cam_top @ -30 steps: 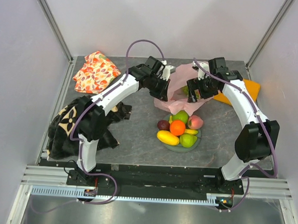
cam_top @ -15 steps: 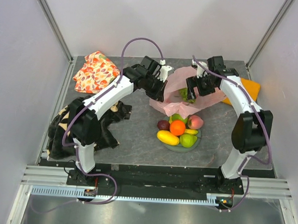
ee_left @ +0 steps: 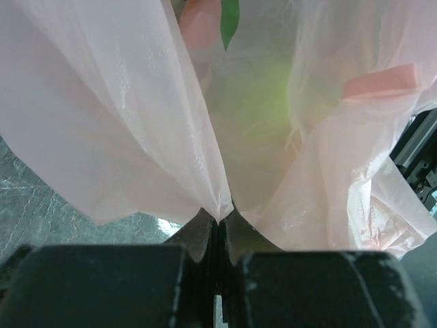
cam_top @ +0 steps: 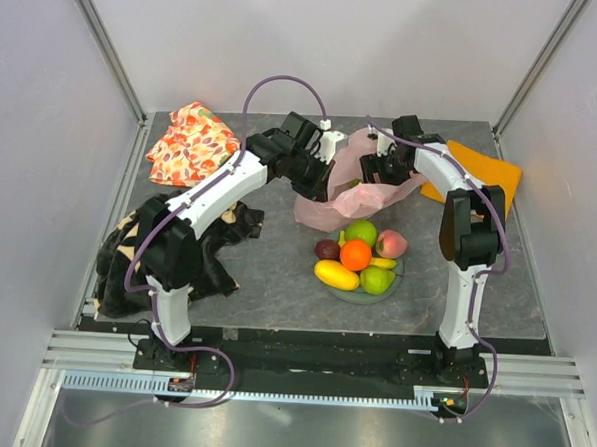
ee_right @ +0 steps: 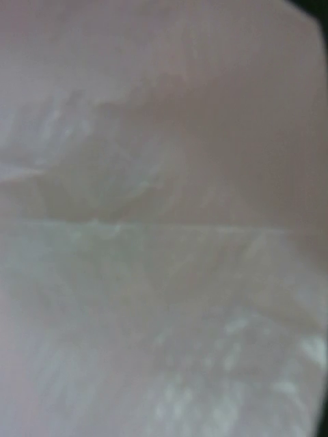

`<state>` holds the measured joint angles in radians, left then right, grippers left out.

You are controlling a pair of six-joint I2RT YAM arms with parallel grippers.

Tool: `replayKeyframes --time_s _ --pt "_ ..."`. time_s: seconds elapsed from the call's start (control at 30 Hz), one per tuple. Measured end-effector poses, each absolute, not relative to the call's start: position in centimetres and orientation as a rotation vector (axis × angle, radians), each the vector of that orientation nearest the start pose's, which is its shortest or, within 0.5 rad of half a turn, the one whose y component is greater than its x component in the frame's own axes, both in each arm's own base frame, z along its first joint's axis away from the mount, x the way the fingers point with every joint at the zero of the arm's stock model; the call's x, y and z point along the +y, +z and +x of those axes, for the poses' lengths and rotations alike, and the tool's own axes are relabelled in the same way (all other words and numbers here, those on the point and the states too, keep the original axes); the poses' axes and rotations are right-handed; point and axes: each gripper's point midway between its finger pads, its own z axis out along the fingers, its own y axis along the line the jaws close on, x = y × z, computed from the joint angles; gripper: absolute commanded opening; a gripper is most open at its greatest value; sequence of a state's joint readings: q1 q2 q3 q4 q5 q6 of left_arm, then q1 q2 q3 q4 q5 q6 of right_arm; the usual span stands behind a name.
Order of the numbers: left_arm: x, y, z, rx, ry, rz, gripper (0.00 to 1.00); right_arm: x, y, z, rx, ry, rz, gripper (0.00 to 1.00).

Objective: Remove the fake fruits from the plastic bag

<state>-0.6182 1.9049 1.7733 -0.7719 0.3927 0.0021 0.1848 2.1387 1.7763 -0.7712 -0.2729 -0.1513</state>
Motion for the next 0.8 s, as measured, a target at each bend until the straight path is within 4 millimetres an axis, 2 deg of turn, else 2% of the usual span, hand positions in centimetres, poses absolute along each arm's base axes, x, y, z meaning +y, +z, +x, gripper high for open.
replayKeyframes --time_s 0.07,0.17,0.3,0.43,0.53,0.57,0.67,0.7,0.73,0.77,0.8 --pt "-32.8 17.9 34.5 2.349 -0.743 0.936 0.02 13.1 6.1 46.2 2.644 0.379 -0.538 0.77" --pt "-32.8 17.9 34.5 2.347 -0.744 0.935 0.02 13.6 5.9 46.3 2.643 0.386 -0.551 0.76" --pt "-32.8 17.7 34.6 2.351 -0.743 0.936 0.02 14.7 6.8 46.7 2.608 0.426 -0.569 0.82" --pt "-32.9 17.2 34.7 2.363 -0.741 0.937 0.02 16.0 7.0 46.7 2.589 0.436 -0.604 0.76" --pt "-33.0 17.2 35.0 2.359 -0.737 0.936 0.02 16.6 6.1 46.5 2.602 0.420 -0.622 0.58" --pt "-33.0 17.3 35.0 2.356 -0.735 0.935 0.02 16.8 5.6 46.3 2.611 0.417 -0.628 0.44" --pt "-32.9 17.4 35.3 2.351 -0.720 0.931 0.02 17.0 4.7 46.3 2.628 0.405 -0.636 0.31" --pt "-32.9 17.4 35.3 2.352 -0.715 0.931 0.02 16.9 4.7 46.3 2.630 0.405 -0.636 0.29" --pt "-32.8 17.3 35.4 2.352 -0.710 0.930 0.02 17.0 5.0 46.5 2.624 0.404 -0.639 0.23" --pt "-32.8 17.3 35.4 2.352 -0.708 0.930 0.02 17.1 5.4 46.8 2.610 0.405 -0.640 0.13" --pt "-32.8 17.3 35.5 2.351 -0.706 0.930 0.02 17.1 5.7 47.1 2.597 0.406 -0.647 0.09"
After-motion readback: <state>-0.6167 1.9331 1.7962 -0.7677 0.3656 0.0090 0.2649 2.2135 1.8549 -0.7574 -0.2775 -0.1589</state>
